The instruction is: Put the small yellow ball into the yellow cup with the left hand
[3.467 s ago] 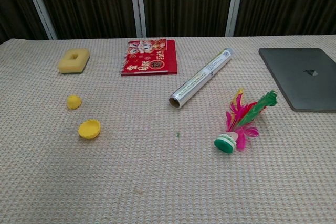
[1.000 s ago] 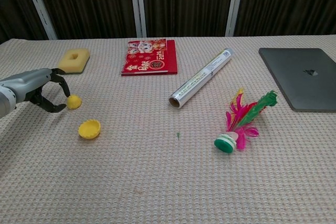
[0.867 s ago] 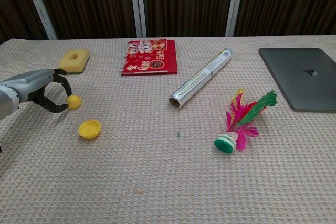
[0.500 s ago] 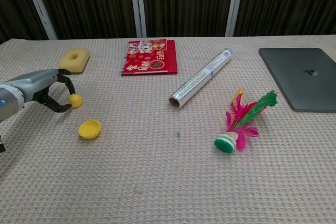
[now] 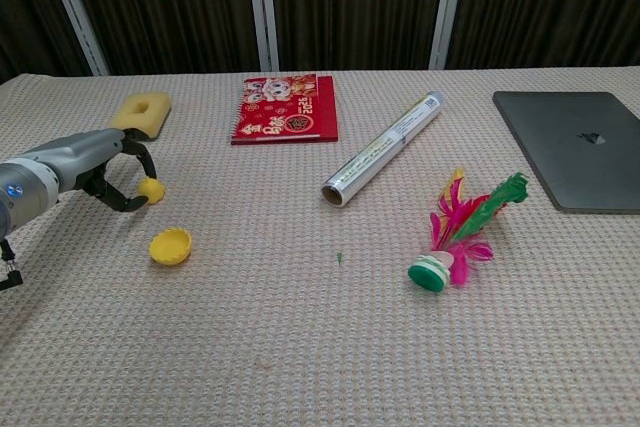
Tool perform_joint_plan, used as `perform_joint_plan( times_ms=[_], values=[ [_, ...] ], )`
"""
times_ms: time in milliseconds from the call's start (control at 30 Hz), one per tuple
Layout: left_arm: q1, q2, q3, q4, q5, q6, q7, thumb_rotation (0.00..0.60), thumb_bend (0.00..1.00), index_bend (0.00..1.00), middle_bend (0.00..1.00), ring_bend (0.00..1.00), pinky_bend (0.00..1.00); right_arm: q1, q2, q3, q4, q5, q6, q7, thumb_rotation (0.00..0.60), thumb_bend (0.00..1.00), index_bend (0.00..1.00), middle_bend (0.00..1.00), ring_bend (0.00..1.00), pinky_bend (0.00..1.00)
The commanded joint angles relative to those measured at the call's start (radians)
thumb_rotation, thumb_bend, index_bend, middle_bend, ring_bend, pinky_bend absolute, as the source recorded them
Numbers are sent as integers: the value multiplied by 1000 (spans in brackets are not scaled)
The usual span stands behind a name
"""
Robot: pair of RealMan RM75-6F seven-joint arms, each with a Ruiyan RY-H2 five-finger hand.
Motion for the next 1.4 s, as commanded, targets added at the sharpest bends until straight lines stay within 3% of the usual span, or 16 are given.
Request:
perform_joint_plan(
  times_ms=[33,767,1100,1400],
  values=[
    [-1,0,0,-1,-1,4,4,600,381,400,0,0,0,0,0,0,0,0,0,1,600,0,407,128,17,0],
    [4,37,-5,-57,-7,42,29,600,407,457,0,0,0,-2,1,2,-1,8,-3,10,600,0,407,115,17,0],
    [4,116,-23,-176,52,81,2,600,411,467,0,0,0,0,-1,6,0,13,-5,3,600,0,407,114,18,0],
    [0,121,-35,-278,68,137,17,600,410,466,0,0,0,1,-7,11,3,8,3,-14,600,0,406,114,18,0]
  ],
)
